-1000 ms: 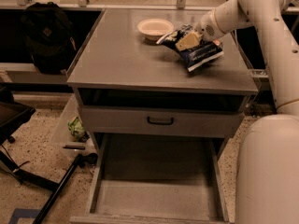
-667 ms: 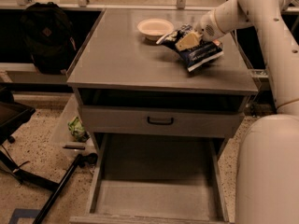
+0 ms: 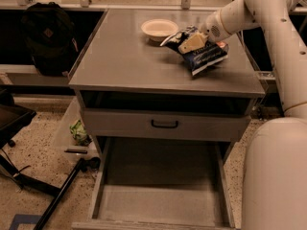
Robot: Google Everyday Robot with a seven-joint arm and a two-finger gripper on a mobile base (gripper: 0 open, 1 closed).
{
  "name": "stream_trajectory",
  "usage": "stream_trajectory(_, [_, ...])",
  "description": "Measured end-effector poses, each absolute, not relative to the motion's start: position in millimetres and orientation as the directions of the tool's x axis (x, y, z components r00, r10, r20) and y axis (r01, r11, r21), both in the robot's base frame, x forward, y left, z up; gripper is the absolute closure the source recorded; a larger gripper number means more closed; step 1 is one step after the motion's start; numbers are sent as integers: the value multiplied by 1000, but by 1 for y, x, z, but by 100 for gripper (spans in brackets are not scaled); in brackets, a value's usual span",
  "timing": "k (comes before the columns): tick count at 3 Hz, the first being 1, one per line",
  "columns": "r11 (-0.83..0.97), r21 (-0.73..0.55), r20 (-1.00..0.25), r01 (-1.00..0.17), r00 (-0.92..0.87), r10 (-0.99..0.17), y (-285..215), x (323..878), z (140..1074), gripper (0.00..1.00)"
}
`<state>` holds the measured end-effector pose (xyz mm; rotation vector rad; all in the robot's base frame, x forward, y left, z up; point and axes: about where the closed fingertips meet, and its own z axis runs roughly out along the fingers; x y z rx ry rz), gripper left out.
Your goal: Pick blue chip bag from middle drawer and place on counter
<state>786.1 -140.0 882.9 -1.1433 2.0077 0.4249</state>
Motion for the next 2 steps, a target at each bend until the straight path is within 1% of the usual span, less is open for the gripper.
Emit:
stream_trajectory(1, [541, -83, -758, -837, -299, -579, -140, 786, 883, 0])
stream_trajectory(2, [541, -83, -758, -837, -299, -579, -140, 786, 883, 0])
